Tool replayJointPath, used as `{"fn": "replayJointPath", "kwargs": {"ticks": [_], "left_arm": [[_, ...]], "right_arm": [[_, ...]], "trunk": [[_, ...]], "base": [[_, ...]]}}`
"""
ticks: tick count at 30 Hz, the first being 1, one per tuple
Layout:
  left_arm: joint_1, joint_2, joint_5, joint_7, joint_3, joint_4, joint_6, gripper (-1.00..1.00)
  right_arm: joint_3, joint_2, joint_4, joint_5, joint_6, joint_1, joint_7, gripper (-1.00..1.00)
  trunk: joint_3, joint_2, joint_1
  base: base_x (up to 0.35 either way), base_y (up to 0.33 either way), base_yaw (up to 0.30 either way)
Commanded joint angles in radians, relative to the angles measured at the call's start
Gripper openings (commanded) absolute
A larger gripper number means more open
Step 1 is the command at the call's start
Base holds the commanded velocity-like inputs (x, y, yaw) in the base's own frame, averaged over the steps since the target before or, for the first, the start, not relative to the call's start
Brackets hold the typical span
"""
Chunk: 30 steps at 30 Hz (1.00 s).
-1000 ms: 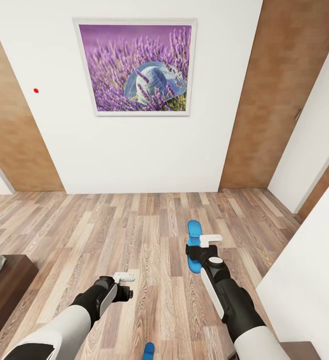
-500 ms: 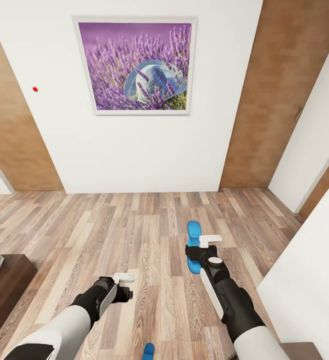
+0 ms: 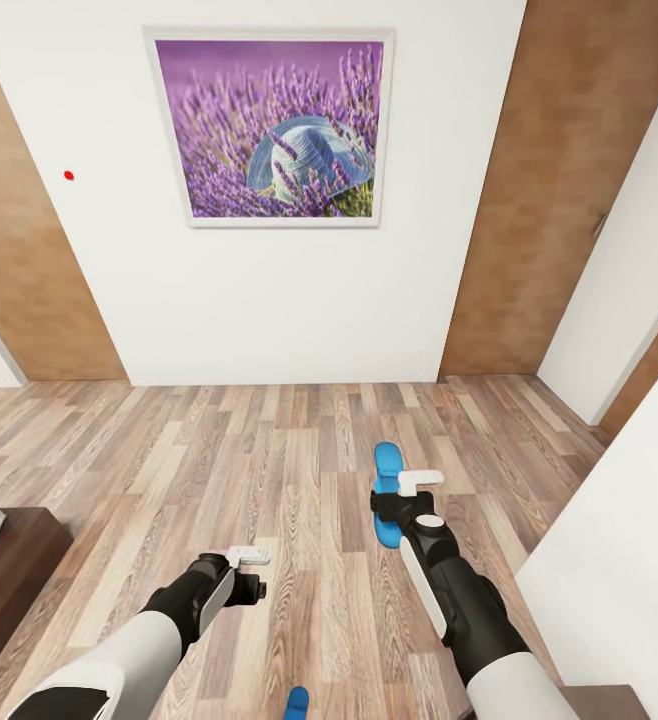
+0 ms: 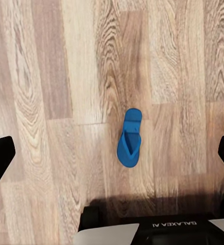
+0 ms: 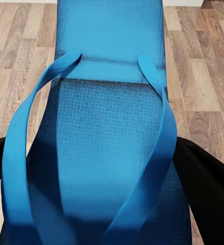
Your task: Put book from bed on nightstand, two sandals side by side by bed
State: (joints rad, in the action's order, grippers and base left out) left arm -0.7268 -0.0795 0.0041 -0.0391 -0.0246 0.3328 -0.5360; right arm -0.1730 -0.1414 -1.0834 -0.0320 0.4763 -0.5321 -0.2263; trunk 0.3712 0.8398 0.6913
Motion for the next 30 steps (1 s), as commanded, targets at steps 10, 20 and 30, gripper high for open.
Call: {"fn": "replayJointPath", "kwargs": {"ticks": [10, 20, 30], "left_arm": [[0.002, -0.002, 0.000, -0.002, -0.003, -0.002, -0.004, 1.00], [0.007, 0.004, 0.006, 0.001, 0.000, -0.004, 0.004, 1.00], [0.013, 0.003, 0.021, 0.005, -0.003, -0.004, 0.017, 1.00]], "right_arm": [[-0.024, -0.001, 0.003, -0.005, 0.005, -0.001, -0.008, -1.00], [-0.030, -0.001, 0.004, -0.005, 0.005, -0.001, -0.008, -1.00], [-0.031, -0.003, 0.005, -0.005, 0.005, -0.001, -0.008, -1.00]], "trunk": [[0.033, 0.071, 0.039], [0.064, 0.141, 0.077], [0.095, 0.211, 0.115]], "base": [[0.000, 0.000, 0.000], [0.000, 0.000, 0.000], [0.000, 0.000, 0.000]]}}
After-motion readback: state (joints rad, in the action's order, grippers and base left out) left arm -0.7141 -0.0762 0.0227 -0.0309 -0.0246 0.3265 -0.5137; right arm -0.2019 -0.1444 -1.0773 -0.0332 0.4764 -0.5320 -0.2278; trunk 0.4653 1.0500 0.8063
